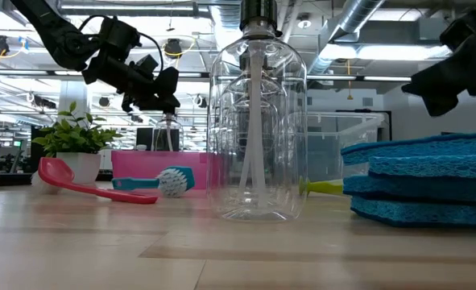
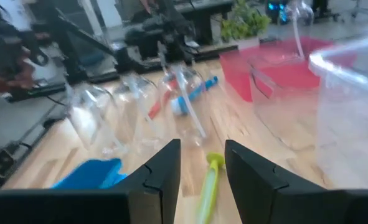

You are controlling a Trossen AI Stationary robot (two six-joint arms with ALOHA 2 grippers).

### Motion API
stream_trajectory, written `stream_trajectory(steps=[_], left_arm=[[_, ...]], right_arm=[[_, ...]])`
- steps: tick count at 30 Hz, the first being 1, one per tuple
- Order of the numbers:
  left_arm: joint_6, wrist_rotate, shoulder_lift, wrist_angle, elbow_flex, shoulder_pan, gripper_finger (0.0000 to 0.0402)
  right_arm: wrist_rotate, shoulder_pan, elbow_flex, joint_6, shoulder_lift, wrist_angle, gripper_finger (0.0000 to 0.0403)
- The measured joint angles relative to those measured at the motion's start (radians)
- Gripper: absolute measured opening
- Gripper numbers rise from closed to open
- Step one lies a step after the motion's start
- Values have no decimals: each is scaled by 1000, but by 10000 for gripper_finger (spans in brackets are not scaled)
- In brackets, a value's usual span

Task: Pick & Place Kitchen Sink Supplies
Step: Put the spray bottle into the pink bin

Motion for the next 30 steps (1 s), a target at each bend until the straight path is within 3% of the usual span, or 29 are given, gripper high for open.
stream_trajectory(steps=[30], left_arm=[[25,-2,0,-1,0,0,162]], right_arm=[[23,0,-2,14,0,11,119]])
